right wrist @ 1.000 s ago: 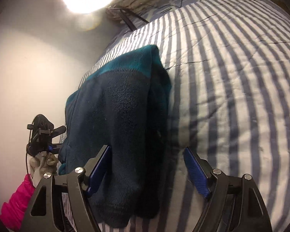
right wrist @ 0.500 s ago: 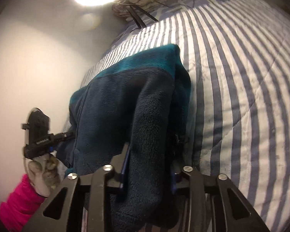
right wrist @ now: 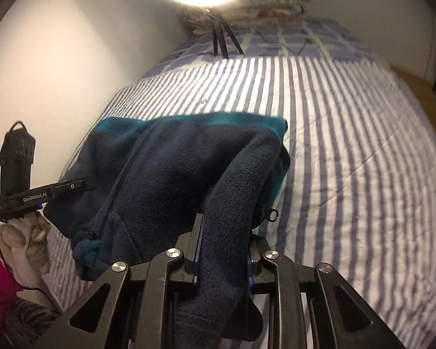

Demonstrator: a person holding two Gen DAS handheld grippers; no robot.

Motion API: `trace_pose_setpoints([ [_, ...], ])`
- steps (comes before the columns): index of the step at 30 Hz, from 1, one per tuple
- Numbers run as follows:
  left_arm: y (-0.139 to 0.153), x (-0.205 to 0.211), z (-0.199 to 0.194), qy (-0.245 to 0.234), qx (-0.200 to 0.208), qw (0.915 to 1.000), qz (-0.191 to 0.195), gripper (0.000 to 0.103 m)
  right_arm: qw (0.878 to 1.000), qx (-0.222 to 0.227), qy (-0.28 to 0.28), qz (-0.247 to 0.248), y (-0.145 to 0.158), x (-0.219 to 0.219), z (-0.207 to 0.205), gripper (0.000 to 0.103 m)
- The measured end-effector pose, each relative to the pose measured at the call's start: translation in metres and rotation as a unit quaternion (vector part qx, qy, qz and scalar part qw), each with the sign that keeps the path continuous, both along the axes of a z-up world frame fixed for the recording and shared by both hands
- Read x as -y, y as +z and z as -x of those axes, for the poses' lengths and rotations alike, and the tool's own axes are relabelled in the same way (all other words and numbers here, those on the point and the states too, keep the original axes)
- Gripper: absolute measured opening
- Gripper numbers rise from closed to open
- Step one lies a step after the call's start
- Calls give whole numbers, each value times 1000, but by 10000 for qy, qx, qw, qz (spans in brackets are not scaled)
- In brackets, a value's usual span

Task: Fold large clothes
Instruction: 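Lift the folded jacket with both tools and carry it along the bed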

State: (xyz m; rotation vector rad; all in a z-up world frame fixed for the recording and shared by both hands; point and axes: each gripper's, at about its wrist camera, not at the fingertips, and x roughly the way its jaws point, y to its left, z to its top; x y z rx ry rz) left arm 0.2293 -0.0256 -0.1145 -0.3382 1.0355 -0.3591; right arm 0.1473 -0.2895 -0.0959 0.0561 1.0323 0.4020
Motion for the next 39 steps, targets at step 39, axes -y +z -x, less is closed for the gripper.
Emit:
trace_pose_setpoints([
  [39, 53, 208, -113, -1064, 1425, 9836, -293, 24, 9734, 1487, -632, 1626, 73, 133, -78, 19],
])
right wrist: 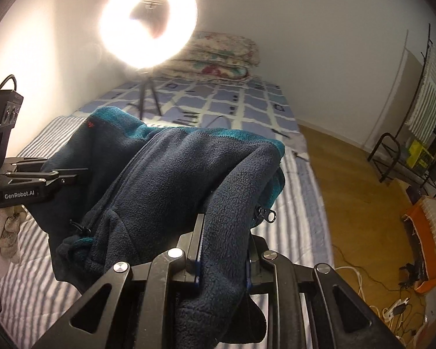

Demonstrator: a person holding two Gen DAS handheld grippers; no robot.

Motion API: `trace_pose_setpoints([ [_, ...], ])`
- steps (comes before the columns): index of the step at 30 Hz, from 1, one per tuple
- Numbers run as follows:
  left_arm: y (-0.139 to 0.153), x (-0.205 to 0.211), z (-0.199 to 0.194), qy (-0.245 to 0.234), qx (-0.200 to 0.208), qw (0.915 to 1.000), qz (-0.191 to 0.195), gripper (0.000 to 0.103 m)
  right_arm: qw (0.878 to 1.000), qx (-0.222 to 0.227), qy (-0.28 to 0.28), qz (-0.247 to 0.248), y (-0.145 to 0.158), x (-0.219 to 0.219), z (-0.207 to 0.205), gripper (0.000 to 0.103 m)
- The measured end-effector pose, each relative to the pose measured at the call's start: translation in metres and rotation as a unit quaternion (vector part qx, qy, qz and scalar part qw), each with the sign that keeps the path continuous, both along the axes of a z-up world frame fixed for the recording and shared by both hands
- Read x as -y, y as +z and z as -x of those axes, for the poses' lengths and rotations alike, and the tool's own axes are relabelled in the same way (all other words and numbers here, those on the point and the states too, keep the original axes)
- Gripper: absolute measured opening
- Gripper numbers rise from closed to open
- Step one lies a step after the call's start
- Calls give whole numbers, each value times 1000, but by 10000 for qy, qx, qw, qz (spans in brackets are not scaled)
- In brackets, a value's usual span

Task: Fold large clothes
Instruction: 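Lift the folded jacket with both tools and carry it along the bed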

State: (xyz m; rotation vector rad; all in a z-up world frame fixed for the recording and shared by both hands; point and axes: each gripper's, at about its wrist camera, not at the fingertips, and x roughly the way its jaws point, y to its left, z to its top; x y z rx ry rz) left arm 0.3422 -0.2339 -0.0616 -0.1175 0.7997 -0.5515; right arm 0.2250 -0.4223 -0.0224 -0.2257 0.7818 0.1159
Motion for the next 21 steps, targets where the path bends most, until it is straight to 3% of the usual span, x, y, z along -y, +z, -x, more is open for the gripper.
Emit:
trace_pose_setpoints([
  [10, -11, 83, -121, -68, 260, 9995, 148, 24, 9985, 318, -403, 188, 0, 65, -109, 19],
  [21, -43, 122, -199, 128, 224, 9990, 362, 23, 9971, 336, -664, 148, -46, 103, -201, 19],
])
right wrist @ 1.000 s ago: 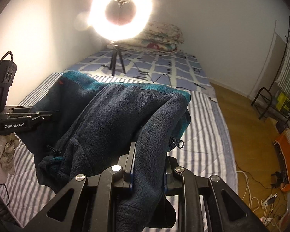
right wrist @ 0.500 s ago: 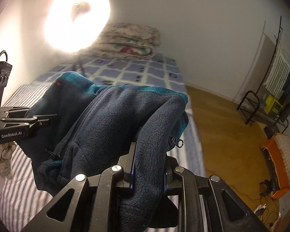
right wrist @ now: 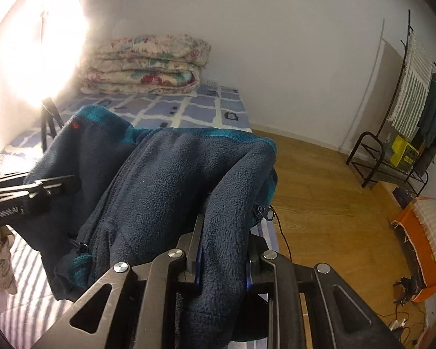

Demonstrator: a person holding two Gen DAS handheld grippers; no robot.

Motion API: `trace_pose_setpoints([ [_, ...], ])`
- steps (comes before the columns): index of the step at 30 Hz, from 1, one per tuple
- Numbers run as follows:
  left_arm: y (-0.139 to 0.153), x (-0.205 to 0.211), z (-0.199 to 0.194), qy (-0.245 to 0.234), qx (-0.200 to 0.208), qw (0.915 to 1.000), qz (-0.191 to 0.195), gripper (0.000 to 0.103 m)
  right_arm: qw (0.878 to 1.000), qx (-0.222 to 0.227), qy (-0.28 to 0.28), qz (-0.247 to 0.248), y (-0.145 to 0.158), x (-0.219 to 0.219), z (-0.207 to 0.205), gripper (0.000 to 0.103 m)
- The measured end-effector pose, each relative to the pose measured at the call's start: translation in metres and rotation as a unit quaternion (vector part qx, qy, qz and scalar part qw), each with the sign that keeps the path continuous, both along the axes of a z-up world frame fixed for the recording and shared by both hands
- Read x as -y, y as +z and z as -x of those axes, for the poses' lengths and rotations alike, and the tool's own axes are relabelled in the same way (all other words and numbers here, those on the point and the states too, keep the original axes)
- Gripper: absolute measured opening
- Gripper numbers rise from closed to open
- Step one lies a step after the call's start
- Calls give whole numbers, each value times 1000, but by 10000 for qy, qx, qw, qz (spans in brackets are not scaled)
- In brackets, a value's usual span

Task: Fold large clothes
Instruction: 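Lift the folded jacket with both tools and carry it along the bed, then lower the folded jacket onto the bed and open both tools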

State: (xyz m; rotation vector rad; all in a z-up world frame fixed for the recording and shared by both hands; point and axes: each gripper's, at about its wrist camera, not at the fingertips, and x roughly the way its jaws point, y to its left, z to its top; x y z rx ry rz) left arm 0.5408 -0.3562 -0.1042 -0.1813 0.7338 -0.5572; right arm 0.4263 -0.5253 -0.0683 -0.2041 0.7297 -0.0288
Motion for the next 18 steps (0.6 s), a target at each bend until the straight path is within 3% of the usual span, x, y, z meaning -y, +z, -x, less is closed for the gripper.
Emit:
trace_pose_setpoints([
  [4, -23, 7, -11, -29, -120, 9999, -55, 23, 9999, -78, 2, 81, -19, 6, -18, 19],
  [8, -51, -2, -23, 141, -666, 9977, -7, 26, 9984, -453, -130, 303, -47, 19, -39, 19],
  [11, -72, -22, -38, 363, -1199, 9919, 190, 50, 9959, -775, -380, 279, -75, 37, -43, 23],
  [14, -75, -27, -35, 356, -1142, 9927, 167, 53, 9954, -766, -575, -25, -83, 49, -42, 30],
  [16, -69, -25, -30, 360, -1061, 9937, 49, 53, 9947, -731, -724, -83, -82, 55, -41, 44],
  [18, -61, -26, -23, 404, -961, 9945, -73, 53, 9936, -716, -865, -143, -76, 60, -37, 44],
])
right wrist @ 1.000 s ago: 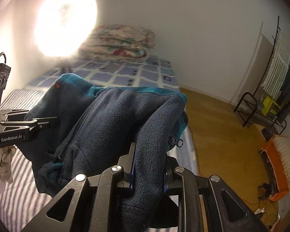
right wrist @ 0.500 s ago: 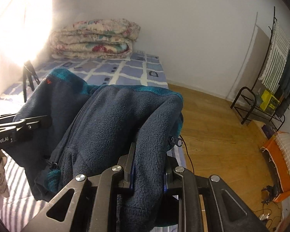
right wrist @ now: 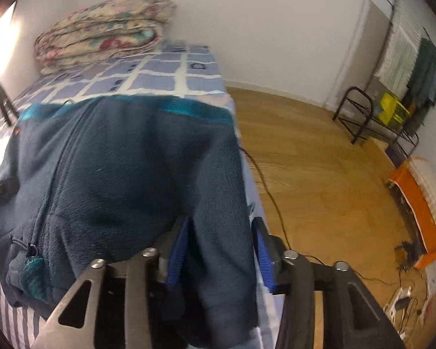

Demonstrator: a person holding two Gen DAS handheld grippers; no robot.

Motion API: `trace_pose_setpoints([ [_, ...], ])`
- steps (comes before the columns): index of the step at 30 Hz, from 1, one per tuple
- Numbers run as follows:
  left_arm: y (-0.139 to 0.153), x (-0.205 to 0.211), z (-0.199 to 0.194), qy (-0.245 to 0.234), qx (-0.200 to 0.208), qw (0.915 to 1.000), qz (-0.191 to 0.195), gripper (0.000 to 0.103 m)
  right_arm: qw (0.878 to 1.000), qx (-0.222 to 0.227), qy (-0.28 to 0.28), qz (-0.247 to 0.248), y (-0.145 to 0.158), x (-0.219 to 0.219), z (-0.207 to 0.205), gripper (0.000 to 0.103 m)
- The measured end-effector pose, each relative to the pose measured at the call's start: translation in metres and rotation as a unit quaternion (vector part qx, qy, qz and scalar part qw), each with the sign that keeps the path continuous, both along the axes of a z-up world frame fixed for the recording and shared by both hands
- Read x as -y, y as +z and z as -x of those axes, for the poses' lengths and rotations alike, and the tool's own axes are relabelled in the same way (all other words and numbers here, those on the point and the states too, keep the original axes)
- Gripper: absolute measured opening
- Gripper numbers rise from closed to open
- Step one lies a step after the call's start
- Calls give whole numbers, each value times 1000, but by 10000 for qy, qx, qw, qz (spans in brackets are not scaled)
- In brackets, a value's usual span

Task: Fold large clothes
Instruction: 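Lower the folded jacket onto the bed and open both tools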

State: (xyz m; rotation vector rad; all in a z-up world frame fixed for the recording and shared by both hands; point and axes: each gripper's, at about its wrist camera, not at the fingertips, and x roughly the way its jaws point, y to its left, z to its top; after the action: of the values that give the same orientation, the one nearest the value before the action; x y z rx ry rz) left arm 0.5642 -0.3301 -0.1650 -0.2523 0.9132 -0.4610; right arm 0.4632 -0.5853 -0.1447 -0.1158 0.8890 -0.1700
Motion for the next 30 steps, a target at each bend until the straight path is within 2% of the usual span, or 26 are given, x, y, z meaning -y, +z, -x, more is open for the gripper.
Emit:
trace_pose_setpoints([
  [3, 20, 1, 18, -51, 259, 9994, -208, 53, 9999, 40, -108, 64, 10, 1, 10, 43],
  [8, 68, 8, 70, -254, 854, 9945, -553, 53, 9998, 184, -36, 72, 39, -13, 36, 41],
  [16, 156, -11, 163, -386, 1530, 9857, -589, 53, 9978, 639, 151, -68, 119, -46, 95, 39],
  [23, 232, -43, 261, -496, 2095, 9746, -619, 52, 9939, 1021, 395, -122, 191, -86, 180, 39],
  [30, 274, -78, 352, -526, 2361, 9689, -513, 52, 9898, 1270, 640, 27, 236, -133, 276, 39],
])
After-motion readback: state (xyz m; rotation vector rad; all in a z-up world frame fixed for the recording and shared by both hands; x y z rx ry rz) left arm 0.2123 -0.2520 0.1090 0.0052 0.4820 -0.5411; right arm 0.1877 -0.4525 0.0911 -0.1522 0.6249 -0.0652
